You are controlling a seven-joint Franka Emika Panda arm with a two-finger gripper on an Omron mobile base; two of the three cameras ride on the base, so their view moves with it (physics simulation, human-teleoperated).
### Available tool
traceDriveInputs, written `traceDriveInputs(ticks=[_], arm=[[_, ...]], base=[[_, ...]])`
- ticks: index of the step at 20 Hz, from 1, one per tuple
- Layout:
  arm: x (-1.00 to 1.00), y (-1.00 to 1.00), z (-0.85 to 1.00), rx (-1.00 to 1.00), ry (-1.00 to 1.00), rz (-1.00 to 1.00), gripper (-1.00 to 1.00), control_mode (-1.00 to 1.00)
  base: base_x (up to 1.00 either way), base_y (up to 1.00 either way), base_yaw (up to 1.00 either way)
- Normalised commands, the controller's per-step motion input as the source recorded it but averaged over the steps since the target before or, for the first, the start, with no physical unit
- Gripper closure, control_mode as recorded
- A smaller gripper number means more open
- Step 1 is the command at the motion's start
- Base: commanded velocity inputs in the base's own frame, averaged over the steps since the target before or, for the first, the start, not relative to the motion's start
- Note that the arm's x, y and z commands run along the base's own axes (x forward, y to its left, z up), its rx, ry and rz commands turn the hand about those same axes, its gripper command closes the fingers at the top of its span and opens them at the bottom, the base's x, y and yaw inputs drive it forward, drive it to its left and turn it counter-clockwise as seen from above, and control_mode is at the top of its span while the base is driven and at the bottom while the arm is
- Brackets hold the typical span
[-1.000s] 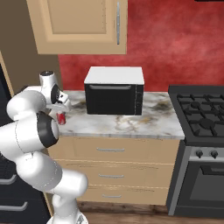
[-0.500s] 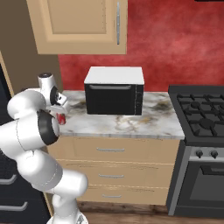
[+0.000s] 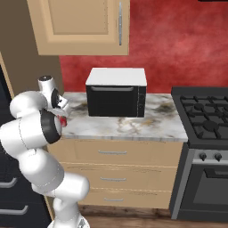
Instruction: Four empty soda cans are scattered around the kitchen. Gather all the cans and cluster them next to the stove for recycling.
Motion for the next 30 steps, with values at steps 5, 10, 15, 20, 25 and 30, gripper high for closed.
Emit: traceDriveInputs(ticks=[5, 10, 15, 20, 25, 30], arm=[[0.16, 0.04, -0.05, 0.00, 0.00, -0.02, -1.00, -1.00], [0.13, 0.05, -0.08, 0.00, 0.00, -0.02, -1.00, -1.00], [0.11, 0.05, -0.09, 0.00, 0.00, -0.02, -1.00, -1.00], [0.11, 0.08, -0.10, 0.00, 0.00, -0.04, -1.00, -1.00], [0.11, 0.05, -0.09, 0.00, 0.00, -0.04, -1.00, -1.00], [0.16, 0.06, -0.06, 0.00, 0.00, -0.04, -1.00, -1.00]], base=[[0.00, 0.00, 0.00], [0.00, 0.00, 0.00], [0.00, 0.00, 0.00], [0.00, 0.00, 0.00], [0.00, 0.00, 0.00], [0.00, 0.00, 0.00]])
